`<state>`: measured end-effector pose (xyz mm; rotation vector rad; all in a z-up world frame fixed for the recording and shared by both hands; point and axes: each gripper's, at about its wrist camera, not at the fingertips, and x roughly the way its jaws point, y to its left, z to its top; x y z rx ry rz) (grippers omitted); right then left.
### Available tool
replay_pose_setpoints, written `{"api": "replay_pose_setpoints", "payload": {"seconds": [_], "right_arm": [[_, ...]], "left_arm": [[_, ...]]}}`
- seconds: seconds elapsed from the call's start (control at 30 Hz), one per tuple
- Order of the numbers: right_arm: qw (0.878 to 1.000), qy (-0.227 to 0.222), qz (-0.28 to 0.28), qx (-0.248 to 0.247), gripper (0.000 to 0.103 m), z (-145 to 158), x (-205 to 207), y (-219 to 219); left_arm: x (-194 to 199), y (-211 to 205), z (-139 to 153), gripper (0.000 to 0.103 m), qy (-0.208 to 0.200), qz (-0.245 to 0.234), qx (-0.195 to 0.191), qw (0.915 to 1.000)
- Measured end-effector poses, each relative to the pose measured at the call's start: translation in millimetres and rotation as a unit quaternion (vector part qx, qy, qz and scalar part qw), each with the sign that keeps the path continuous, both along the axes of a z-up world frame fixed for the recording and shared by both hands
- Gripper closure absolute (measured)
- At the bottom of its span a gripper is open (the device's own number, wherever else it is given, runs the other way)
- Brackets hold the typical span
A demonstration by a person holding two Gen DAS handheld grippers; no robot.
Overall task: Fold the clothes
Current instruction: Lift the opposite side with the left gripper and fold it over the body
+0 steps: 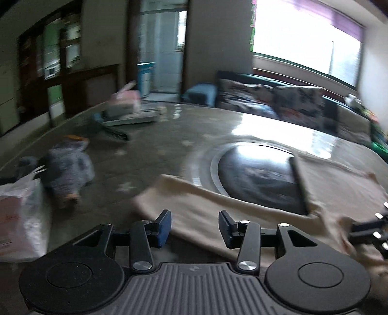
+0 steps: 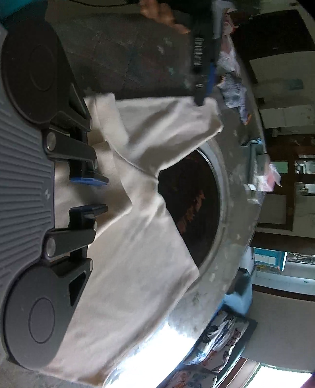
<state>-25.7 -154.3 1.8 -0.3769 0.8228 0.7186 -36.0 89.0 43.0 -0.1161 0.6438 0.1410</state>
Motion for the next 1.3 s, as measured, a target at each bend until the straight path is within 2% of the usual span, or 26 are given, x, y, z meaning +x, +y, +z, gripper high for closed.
{"api": "replay_pose_setpoints", "payload": {"seconds": [0.1,0.23,0.4,0.47,0.53,0.63,0.8,0.93,1.1,1.3], "right_arm": [[1.0,-0.009,-0.001,-0.005,0.086,2.0,-2.5,2.7],[1.0,-0.022,0.003,-0.008,0.086,12.7,-14.4,-1.2],[0.999,-0.034,-0.001,-0.003,0.082,24.5,-29.9,-13.1],[0.999,-0.036,-0.005,0.003,0.08,28.1,-36.1,-19.0],[0.999,-0.038,-0.01,0.007,0.08,30.3,-41.9,-24.6],[0.999,-0.041,-0.024,0.014,0.08,33.6,-50.8,-36.5],[0.997,-0.046,-0.06,0.028,0.08,37.5,-60.8,-62.3],[0.993,-0.047,-0.103,0.043,0.08,38.3,-65.4,-89.1],[0.985,-0.049,-0.153,0.057,0.08,37.8,-75.8,-123.8],[0.975,-0.047,-0.207,0.064,0.08,34.5,-86.8,-157.7]], "left_arm": [[8.1,16.1,-4.4,0.055,0.009,0.04,-0.01,0.9991],[16.0,35.0,-11.9,0.058,0.02,0.071,-0.042,0.9964],[19.4,38.6,-15.5,0.074,0.016,0.079,-0.05,0.9955],[20.9,39.7,-16.1,0.091,0.013,0.084,-0.05,0.9951],[21.5,41.7,-13.8,0.097,0.008,0.088,-0.062,0.9941],[18.6,37.4,0.0,0.098,-0.012,0.081,-0.082,0.9933],[5.0,-11.3,48.7,0.098,-0.076,-0.006,-0.091,0.9929],[-6.3,-64.7,84.1,0.099,-0.113,-0.098,-0.106,0.983],[-21.8,-136.3,106.7,0.098,-0.138,-0.226,-0.116,0.9574],[-33.8,-207.8,87.2,0.098,-0.109,-0.346,-0.125,0.9236]]}}
